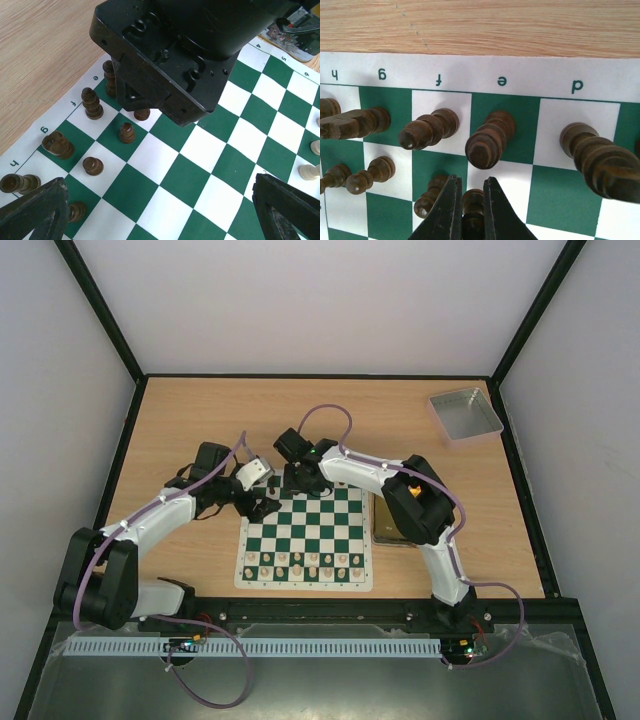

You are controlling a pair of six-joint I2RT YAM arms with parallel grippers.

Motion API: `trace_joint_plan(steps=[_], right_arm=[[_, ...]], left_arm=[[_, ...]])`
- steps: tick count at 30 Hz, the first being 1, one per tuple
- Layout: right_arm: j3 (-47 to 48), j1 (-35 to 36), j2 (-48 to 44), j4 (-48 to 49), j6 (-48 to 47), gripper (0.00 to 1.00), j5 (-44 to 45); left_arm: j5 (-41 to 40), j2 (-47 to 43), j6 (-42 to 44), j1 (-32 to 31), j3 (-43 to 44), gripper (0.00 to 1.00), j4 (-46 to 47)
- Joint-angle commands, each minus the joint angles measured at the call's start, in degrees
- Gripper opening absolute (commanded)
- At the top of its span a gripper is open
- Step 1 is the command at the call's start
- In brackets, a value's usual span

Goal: Set up the chess pieces on the board
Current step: Place the chess piece on the chessboard.

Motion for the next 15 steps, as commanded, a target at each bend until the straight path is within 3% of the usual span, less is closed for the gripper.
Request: trace_joint_plan(steps=[1, 15], right_arm=[[1.66, 0.29, 0.78, -1.34, -0.44, 0.02, 2.73], [2.06, 0.29, 1.54, -2.12, -0.43, 0.02, 4.18]], left_arm=[[1.47, 0.55, 0.86, 0.36, -0.76, 0.99, -0.12], [1.86, 1.21, 0.70, 0.32, -0.35, 0.99, -0.19]])
